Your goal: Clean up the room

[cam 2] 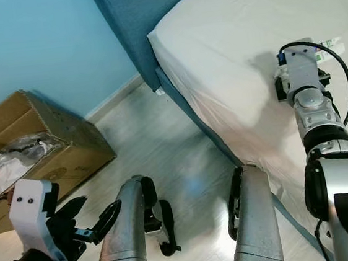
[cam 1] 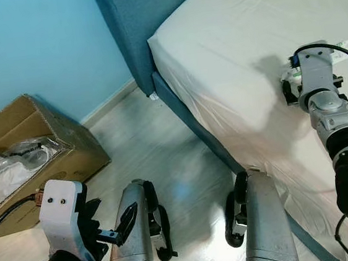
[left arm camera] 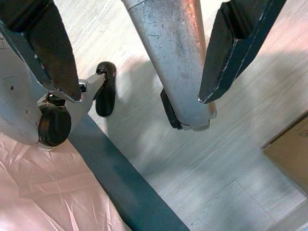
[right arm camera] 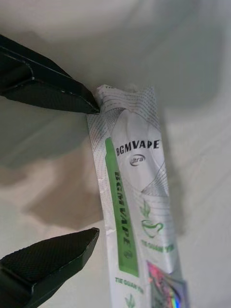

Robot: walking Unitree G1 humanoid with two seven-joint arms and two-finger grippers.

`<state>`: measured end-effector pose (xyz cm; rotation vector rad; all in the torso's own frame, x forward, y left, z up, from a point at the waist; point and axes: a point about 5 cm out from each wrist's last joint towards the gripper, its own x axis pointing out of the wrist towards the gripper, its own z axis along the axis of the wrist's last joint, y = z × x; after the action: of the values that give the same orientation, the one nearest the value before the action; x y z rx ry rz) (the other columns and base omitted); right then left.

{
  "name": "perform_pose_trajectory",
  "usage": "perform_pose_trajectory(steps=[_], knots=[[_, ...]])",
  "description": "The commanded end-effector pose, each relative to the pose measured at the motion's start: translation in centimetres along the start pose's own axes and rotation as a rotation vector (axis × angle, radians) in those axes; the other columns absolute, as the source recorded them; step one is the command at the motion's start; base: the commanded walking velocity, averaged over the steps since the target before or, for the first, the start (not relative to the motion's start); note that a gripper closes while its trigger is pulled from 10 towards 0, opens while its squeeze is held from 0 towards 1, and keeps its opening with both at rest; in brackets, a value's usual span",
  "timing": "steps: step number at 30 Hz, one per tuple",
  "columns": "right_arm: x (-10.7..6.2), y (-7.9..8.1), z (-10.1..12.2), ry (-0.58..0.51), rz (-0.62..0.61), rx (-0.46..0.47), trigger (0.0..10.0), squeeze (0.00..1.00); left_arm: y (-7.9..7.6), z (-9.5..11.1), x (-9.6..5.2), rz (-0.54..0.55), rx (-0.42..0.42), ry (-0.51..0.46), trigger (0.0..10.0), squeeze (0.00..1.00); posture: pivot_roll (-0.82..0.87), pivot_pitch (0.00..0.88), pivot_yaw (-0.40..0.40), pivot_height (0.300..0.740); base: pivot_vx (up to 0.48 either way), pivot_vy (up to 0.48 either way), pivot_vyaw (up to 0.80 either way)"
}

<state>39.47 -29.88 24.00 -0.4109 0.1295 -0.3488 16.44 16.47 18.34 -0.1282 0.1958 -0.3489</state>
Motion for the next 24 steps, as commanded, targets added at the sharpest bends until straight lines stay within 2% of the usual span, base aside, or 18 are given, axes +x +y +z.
perform_pose_trajectory(steps=[1,4,6,8,9,10,24], knots=[[-0.3,0.0,-3.1,0.123,0.008,-0.048,10.0,0.00,0.0,-0.3,-0.5,0.011,-0.003,0.028,10.0,0.00,0.19,0.746,0.064,0.591,0.000,0.000,0.00],[-0.3,-0.2,-3.0,0.120,0.003,-0.041,10.0,0.00,-0.1,-0.3,-0.5,0.010,-0.004,0.027,10.0,0.00,0.19,0.746,0.064,0.591,0.000,0.000,0.00],[-0.3,-0.3,-2.6,0.093,-0.005,0.037,10.0,0.00,-0.2,-0.3,-0.3,0.007,-0.010,0.024,10.0,0.00,0.19,0.738,0.058,0.591,0.000,0.000,0.00],[-0.3,-0.3,-2.5,0.086,-0.004,0.062,9.8,0.00,-0.2,-0.3,-0.3,0.007,-0.010,0.023,10.0,0.00,0.19,0.737,0.057,0.591,0.000,0.000,0.00],[-0.2,-0.3,-2.4,0.083,-0.008,0.077,3.4,0.00,-0.2,-0.3,-0.3,0.007,-0.010,0.022,10.0,0.00,0.19,0.737,0.057,0.591,0.000,0.000,0.00],[-0.2,-0.2,-2.3,0.074,0.000,0.101,0.0,0.00,-0.2,-0.2,-0.2,0.008,-0.009,0.020,10.0,0.00,0.19,0.738,0.058,0.591,0.000,0.000,0.00],[-0.2,0.5,-1.2,-0.004,0.040,0.208,0.0,0.00,-0.2,-0.2,0.1,0.009,-0.011,0.013,10.0,0.00,0.19,0.732,0.051,0.591,0.000,0.000,0.00]])
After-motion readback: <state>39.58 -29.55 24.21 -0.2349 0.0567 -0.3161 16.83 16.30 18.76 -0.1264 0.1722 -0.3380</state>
